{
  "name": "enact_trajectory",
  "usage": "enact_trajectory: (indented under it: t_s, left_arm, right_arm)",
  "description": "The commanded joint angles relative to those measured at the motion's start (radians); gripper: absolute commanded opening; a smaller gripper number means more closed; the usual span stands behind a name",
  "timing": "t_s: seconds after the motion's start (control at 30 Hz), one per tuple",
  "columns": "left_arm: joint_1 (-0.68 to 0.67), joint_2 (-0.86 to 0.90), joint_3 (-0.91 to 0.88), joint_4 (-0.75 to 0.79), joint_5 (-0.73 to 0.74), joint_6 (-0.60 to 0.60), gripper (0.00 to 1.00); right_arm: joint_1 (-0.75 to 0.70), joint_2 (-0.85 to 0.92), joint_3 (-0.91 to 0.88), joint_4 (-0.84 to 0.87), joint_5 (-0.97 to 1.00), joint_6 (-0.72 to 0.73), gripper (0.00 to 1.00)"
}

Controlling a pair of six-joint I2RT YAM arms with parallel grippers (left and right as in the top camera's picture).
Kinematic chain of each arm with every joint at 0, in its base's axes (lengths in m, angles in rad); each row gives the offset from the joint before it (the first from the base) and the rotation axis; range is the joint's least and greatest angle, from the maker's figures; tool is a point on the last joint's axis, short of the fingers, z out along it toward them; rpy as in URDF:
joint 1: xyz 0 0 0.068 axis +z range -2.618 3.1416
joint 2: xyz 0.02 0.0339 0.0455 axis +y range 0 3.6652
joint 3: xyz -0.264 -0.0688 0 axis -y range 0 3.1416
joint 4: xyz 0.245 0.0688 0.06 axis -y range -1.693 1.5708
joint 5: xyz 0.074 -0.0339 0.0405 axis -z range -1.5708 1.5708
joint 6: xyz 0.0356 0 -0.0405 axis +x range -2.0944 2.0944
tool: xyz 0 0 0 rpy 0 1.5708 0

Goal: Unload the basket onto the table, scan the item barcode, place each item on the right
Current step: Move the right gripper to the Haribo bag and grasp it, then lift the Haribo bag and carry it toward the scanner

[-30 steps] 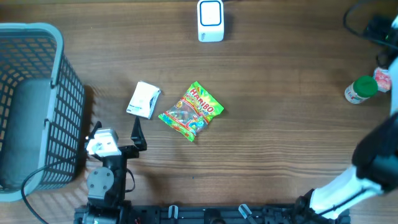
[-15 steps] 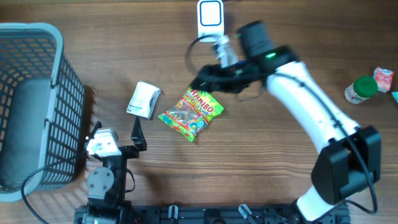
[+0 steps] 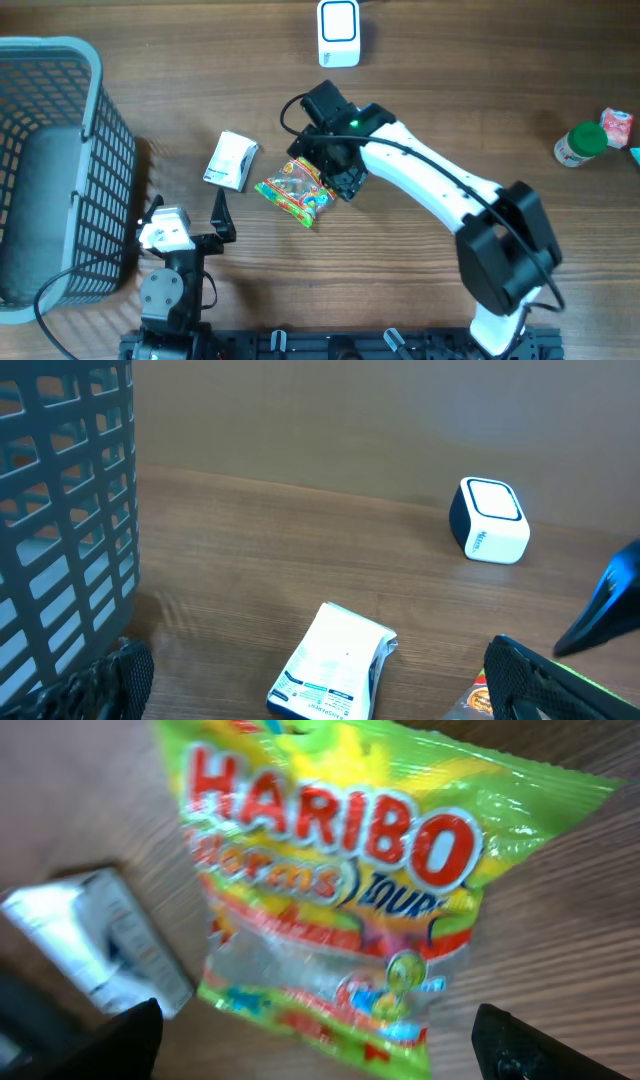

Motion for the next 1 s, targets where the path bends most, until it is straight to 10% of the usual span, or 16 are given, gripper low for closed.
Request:
enact_trajectory:
  t_s: [0.0, 0.4, 0.6, 0.97]
  left_arm:
    - [-0.004, -0.002, -0.008, 0.006, -0.01, -0.01, 1.0]
    - [-0.004, -0.002, -0.008, 0.006, -0.01, -0.01, 1.0]
    - [-0.004, -0.002, -0.008, 0.006, -0.01, -0.01, 1.0]
    - [-0.004, -0.002, -0.008, 0.006, -0.01, -0.01, 1.0]
  right_arm:
    - [0.002, 0.066, -0.001, 0.028, -0.023, 0.047, 0.99]
    - [0.044, 0.224, -0.001, 0.115, -0.057, 0.021, 1.0]
    - [0.047, 0.284, -0.001, 0.121, -0.057, -0.072, 0.08]
    - [-0.121, 0.012, 0.039, 0.175, -0.502, -0.855, 0.04]
